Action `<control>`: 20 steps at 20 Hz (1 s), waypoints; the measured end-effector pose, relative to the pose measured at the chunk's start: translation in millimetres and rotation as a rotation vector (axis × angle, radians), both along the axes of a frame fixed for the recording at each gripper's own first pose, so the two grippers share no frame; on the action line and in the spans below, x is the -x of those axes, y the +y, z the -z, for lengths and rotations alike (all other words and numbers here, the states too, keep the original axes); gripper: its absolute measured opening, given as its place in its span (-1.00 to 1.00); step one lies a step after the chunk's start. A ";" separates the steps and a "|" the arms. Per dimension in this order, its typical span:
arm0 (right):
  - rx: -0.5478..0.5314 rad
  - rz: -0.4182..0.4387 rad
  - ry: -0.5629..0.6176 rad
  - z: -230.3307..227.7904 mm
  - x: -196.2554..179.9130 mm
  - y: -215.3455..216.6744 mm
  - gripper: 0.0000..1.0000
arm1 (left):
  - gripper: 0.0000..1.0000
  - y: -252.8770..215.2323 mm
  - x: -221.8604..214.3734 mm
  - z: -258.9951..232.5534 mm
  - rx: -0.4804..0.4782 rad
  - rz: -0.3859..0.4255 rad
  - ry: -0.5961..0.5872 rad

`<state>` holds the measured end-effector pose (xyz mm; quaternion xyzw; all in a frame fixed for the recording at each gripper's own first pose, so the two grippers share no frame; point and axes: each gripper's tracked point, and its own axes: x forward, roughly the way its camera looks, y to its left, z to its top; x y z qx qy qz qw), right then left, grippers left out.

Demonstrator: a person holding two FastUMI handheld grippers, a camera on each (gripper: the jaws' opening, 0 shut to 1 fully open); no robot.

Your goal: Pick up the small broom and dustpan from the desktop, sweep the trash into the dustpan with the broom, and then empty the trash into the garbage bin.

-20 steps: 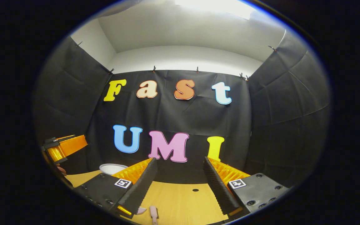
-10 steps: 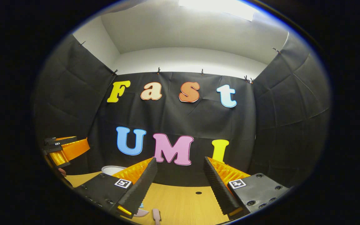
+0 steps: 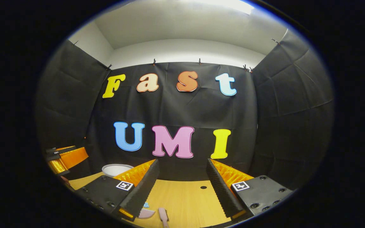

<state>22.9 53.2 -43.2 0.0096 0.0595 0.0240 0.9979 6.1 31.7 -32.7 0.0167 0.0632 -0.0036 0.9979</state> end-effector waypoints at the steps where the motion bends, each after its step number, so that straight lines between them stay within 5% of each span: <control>1: 0.005 -0.008 0.002 1.0 -0.6 3.8 0.93 | 0.62 3.6 -0.6 1.5 -0.002 -0.005 0.003; 9: 0.025 -0.058 0.042 19.9 2.0 38.8 0.93 | 0.62 6.2 5.3 20.5 -0.013 0.087 0.070; 20: 0.063 -0.159 0.176 90.2 -21.1 73.8 0.94 | 0.63 26.3 6.9 92.3 -0.010 0.036 0.282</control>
